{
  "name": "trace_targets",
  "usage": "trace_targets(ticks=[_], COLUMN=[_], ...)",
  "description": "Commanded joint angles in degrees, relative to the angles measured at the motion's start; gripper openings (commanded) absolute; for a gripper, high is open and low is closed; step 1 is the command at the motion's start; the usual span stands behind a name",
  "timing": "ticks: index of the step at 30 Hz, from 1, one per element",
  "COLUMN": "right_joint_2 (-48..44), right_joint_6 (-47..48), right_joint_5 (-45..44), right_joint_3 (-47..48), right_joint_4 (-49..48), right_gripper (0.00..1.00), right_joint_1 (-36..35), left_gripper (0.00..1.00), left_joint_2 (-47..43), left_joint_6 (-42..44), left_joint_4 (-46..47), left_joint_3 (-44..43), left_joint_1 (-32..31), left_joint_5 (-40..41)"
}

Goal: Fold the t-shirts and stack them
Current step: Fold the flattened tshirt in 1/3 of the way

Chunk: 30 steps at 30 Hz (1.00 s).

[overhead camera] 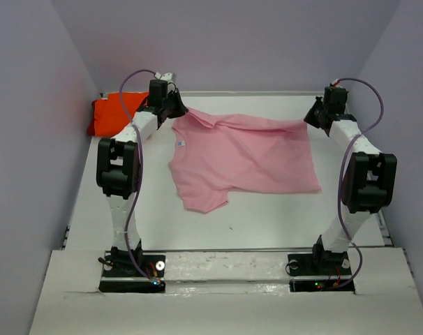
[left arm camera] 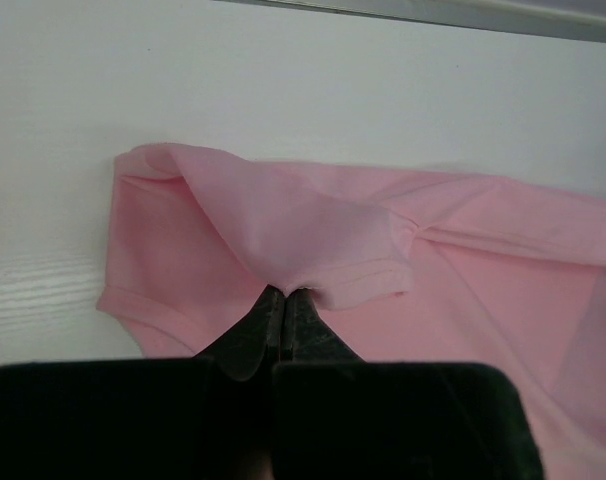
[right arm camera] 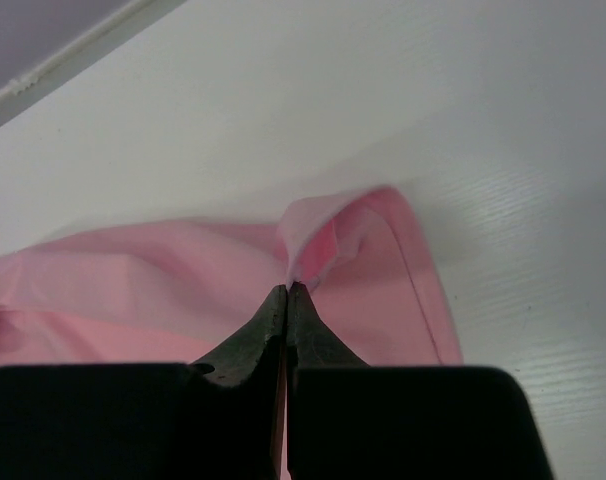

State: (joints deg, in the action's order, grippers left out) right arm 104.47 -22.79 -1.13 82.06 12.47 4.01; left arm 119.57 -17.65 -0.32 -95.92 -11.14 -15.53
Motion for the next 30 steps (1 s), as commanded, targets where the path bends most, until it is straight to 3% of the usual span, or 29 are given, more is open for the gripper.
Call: trace_targets(ticks=[1,15,26,30], right_joint_2=[-4.5,-8.0,-8.1,-7.7], right_joint_6=[-0.7,1.0,-0.3,-0.9], right_joint_5=[-0.5,-6.1,-5.8,-5.0], right_joint_3=[-1.1,-3.3,-10.3,-12.2], right_joint_4=[-1.0,3.1,4.0,4.0], right_gripper=[0.00,0.00,0.00,0.00], right_joint_1=[-0.5,-0.5,-0.5,-0.5], left_gripper=[0.00,0.00,0.00,0.00], left_joint_2=[-7.2,-14.8,-13.0,-12.8], left_joint_6=[-1.1,-1.8,-3.7,-5.8], left_joint_4=[0.7,0.4,-6.8,-5.1], left_joint_3=[1.3,9.1,11.5,14.8], left_joint_1=[0.2,0.7,0.8,0.9], left_joint_5=[-3.1,-6.1,-11.2,-14.2])
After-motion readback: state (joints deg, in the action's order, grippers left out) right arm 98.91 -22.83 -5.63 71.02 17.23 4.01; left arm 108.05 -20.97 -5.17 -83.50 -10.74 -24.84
